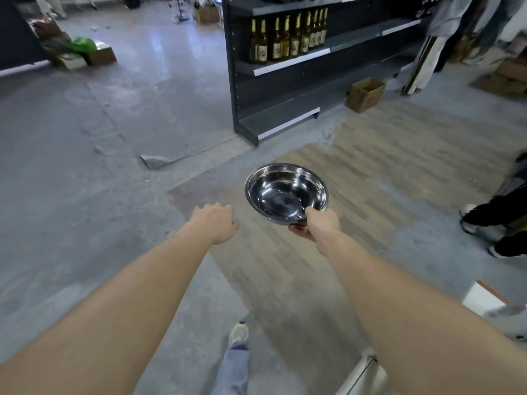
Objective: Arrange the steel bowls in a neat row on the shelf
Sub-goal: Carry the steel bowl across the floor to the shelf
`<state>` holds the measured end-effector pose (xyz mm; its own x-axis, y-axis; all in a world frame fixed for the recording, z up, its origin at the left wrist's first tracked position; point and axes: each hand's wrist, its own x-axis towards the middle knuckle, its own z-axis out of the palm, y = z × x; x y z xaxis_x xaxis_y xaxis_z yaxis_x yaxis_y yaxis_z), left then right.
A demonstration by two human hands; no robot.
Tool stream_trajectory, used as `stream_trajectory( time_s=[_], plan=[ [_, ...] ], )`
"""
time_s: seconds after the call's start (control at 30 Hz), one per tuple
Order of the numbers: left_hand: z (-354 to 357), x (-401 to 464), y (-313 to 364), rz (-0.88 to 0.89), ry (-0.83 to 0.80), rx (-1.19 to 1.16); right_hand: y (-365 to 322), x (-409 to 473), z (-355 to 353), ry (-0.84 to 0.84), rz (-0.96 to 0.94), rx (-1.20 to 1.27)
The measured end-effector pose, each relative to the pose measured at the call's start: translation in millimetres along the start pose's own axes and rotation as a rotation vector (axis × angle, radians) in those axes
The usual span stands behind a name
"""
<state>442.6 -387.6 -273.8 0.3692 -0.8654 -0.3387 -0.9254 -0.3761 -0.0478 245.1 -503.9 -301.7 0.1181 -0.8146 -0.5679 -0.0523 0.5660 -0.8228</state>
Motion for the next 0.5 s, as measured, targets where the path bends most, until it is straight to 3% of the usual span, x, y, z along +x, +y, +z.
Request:
stream_trajectory(
  time_s=[0.5],
  plan=[
    [-105.2,263.2,-54.5,0.119,0.030,-0.003,-136.9,169.6,110.4,0.118,-0.056,0.081]
  ],
)
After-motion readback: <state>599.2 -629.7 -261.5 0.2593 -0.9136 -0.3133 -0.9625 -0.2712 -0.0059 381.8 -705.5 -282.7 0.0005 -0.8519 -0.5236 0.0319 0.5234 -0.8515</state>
